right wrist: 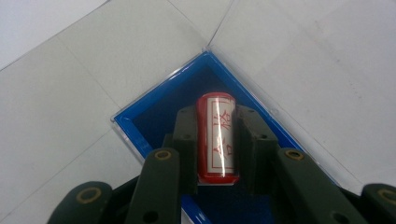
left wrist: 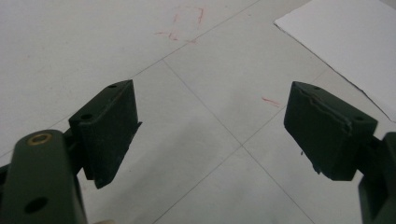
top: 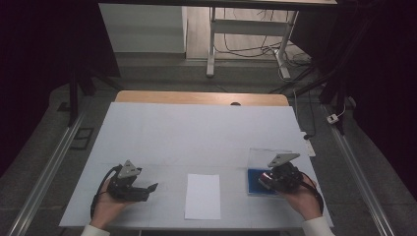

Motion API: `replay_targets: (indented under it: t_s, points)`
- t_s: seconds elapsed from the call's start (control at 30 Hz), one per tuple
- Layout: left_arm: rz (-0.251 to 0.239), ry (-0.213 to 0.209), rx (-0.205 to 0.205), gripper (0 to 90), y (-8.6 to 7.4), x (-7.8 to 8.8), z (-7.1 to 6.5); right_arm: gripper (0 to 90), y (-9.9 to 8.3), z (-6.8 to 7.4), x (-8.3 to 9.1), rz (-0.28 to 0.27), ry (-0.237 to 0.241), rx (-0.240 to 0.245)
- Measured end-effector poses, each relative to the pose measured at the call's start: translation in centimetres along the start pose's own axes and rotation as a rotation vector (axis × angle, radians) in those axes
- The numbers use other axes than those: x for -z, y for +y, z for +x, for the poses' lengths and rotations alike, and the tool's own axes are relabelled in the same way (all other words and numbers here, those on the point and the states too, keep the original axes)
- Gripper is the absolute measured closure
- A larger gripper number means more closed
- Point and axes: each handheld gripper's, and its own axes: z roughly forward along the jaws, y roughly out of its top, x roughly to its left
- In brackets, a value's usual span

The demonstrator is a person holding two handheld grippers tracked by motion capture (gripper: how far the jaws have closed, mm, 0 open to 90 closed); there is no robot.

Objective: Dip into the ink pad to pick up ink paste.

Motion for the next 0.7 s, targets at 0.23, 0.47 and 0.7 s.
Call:
replay_targets:
  t_s: [0.23,0.47,0.7]
  points:
    - [0.002,-0.003,-0.002,18.0,0.03,-0.07,-0.01,71.0,-0.09,0.05,-0.02,-0.007,0.000,-0.003]
    - [0.000,-0.003,-0.003,18.1,0.10,-0.07,-0.03,71.0,-0.31,0.10,-0.02,-0.020,-0.004,-0.011]
    - [0.001,-0.005,-0.004,18.1,0.11,-0.11,0.05,70.6,-0.42,0.07,0.05,-0.034,0.001,-0.019]
